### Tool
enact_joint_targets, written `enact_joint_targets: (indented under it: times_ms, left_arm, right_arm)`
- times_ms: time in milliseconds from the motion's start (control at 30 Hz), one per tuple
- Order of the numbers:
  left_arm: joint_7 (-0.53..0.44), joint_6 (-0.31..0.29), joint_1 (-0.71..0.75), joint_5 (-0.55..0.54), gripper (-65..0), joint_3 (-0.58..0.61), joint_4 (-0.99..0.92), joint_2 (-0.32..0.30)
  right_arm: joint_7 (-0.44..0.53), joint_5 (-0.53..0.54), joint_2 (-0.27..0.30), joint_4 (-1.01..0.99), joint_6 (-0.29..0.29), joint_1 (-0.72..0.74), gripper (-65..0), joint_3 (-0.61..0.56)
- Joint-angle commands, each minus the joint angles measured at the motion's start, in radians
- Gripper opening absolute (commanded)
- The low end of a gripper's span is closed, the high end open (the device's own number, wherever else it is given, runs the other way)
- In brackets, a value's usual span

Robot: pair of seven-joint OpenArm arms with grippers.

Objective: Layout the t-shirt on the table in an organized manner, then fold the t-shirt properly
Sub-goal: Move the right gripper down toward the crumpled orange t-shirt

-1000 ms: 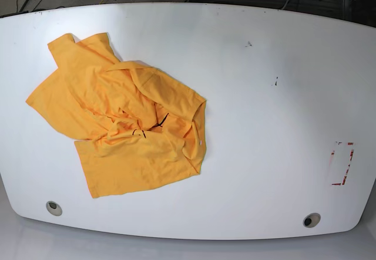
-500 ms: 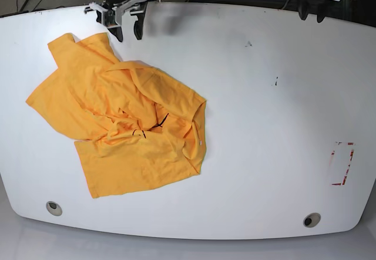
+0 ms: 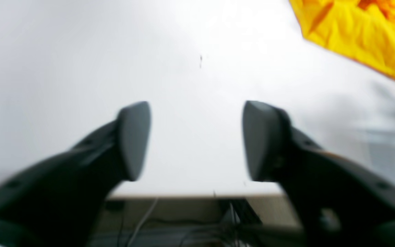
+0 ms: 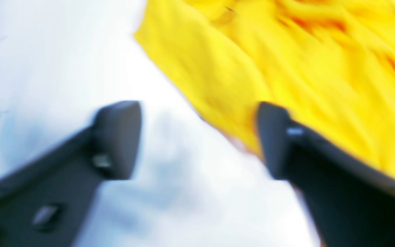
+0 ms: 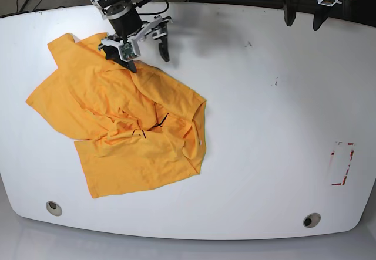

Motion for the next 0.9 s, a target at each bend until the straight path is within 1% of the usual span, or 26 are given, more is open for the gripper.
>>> enact_joint_targets:
  times_ms: [0, 33, 67, 300, 467, 733, 867]
  left_arm:
    - [-0.029, 0.003, 0.006, -0.001, -19.2, -0.003, 0.016, -0.002]
    - [-0.029, 0.003, -0.005, -0.001, -19.9, -0.005, 0.016, -0.002]
    - [-0.029, 0.003, -0.013, -0.001, -20.3, -0.005, 0.016, -0.002]
    - [-0.029, 0.003, -0.03, -0.001, -21.0, -0.005, 0.016, -0.003]
    - [-0.029, 0.003, -0.031, -0.001, -21.0, -0.006, 0.016, -0.005]
    - [-0.029, 0.003, -0.033, -0.001, -21.0, -0.006, 0.016, -0.005]
    - [-0.029, 0.003, -0.034, -0.001, -21.0, -0.008, 0.016, -0.005]
  right_arm:
    - [-0.001, 0.016, 0.031, 0.018, 0.001, 0.033, -6.0, -0.039]
    - [-0.022, 0.016, 0.047, 0.013, 0.001, 0.058, -4.9, -0.07]
    - [-0.035, 0.016, 0.056, 0.007, 0.001, 0.074, -5.2, -0.09]
    - [-0.111, 0.016, 0.096, -0.048, -0.001, 0.217, -9.0, -0.182]
    - [-0.144, 0.016, 0.102, -0.116, -0.001, 0.318, -9.0, -0.253]
    - [-0.16, 0.016, 0.105, -0.211, -0.001, 0.423, -9.0, -0.359]
    - [-0.16, 0.016, 0.113, -0.271, -0.002, 0.463, -10.9, -0.409]
